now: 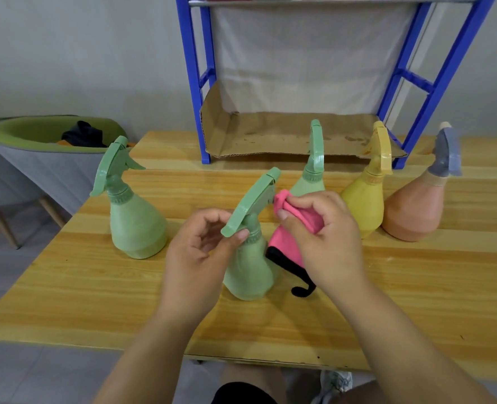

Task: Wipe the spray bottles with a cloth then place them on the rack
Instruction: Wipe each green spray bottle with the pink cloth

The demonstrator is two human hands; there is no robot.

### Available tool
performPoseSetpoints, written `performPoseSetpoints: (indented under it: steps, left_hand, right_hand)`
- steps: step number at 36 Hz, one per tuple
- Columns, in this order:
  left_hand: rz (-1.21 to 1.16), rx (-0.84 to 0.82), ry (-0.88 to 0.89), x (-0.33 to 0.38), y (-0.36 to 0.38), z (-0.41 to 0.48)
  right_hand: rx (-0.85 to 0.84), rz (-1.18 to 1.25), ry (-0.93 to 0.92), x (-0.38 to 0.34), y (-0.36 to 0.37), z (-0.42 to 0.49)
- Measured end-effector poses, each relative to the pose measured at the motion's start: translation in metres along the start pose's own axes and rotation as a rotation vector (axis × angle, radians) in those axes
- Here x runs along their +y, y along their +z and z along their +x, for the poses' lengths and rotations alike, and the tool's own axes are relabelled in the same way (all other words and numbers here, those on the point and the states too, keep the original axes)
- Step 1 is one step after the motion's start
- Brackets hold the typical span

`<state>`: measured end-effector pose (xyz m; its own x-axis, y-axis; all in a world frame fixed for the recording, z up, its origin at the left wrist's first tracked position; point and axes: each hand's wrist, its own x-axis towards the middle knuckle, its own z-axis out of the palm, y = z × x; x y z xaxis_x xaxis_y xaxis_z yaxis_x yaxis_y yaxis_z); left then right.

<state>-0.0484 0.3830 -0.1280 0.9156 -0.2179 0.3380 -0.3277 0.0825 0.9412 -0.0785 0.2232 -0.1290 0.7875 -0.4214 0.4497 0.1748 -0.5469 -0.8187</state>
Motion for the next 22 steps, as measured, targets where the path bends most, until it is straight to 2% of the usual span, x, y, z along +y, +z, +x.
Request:
performPoseSetpoints:
  steps: [7,14,17,22]
  left_hand:
    - [-0.012,0.014,-0.014,-0.005,0.001,-0.004]
    - [0.148,-0.080,-0.106,-0.023,-0.004,-0.012]
    - [0.178,-0.116,-0.121,-0.027,-0.005,-0.014]
    - [0.183,-0.203,-0.199,-0.036,-0.011,-0.016]
  right_hand:
    - [-0.148,0.042,0.118,-0.005,-0.014,-0.011]
    - [-0.371,0.004,0.143,0.003,-0.034,-0.026]
    - [-0.361,0.013,0.128,0.006,-0.036,-0.030]
    - [-0.253,0.122,0.137,0.009,-0.037,-0.036]
